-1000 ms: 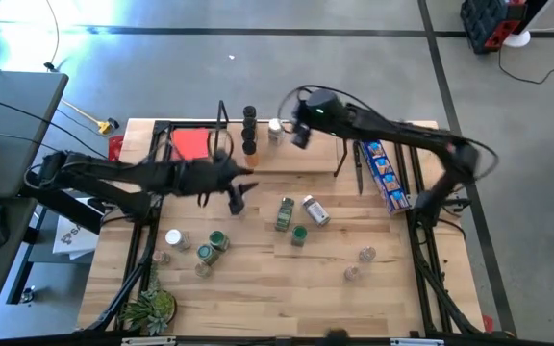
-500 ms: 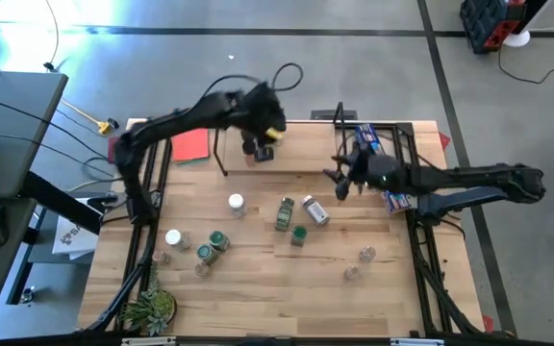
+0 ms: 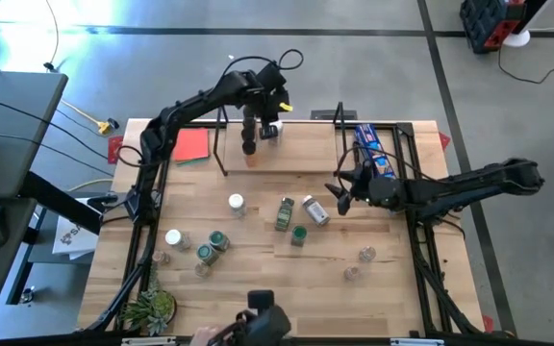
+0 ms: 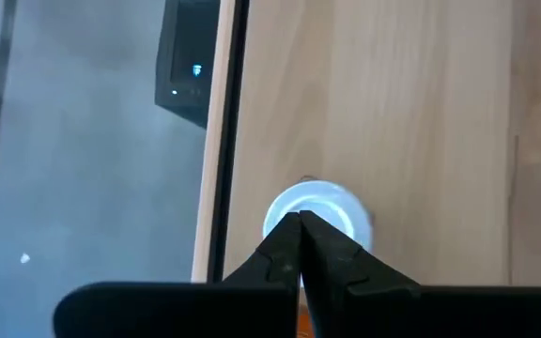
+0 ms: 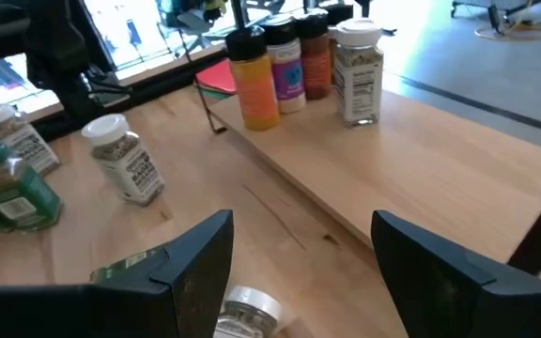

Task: Shelf spices
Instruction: Put the white seasoning bottle on the shelf, then put the white seasoning bottle on the shelf aligned with the other white seasoning bottles

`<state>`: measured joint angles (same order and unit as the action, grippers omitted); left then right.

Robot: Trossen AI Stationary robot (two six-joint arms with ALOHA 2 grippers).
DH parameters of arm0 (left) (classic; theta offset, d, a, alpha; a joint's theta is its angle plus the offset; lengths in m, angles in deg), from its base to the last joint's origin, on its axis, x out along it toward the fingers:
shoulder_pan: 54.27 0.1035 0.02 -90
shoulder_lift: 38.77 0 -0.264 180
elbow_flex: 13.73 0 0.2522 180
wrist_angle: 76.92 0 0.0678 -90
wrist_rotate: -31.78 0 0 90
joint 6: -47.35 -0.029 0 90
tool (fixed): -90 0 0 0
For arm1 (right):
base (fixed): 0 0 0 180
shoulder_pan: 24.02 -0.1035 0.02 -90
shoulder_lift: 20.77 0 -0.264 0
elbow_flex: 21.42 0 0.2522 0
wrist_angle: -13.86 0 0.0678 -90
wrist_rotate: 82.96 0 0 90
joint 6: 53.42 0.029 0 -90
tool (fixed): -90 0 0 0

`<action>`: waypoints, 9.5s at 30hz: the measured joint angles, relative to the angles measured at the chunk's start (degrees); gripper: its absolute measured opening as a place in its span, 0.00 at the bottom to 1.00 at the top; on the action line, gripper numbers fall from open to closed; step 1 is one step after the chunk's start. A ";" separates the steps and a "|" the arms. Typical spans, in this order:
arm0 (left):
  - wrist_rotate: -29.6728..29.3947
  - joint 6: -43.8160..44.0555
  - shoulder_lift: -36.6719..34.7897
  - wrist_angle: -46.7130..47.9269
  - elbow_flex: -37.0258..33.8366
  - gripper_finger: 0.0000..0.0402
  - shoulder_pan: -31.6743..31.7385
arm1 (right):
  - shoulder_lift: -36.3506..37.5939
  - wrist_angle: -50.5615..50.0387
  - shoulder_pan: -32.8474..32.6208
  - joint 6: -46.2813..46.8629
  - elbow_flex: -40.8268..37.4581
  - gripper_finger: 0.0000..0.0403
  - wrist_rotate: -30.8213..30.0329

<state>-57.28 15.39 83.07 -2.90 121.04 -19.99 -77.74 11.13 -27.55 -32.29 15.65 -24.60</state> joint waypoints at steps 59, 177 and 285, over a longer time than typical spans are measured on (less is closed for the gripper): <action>-5.05 14.34 1.91 2.91 0.82 0.00 0.32 | -0.02 -0.87 -0.02 -0.55 -0.02 0.61 -0.11; -6.05 28.41 7.34 3.61 7.18 0.52 3.81 | -0.05 -1.75 0.01 0.91 -0.02 0.61 -0.09; -35.74 54.10 -46.98 -37.81 -63.12 0.68 -41.92 | -46.45 -50.74 -1.31 11.46 36.76 0.46 16.17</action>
<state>-93.03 69.49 36.08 -40.71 57.92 -61.91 -124.18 -39.61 -28.86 -20.82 52.41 -8.43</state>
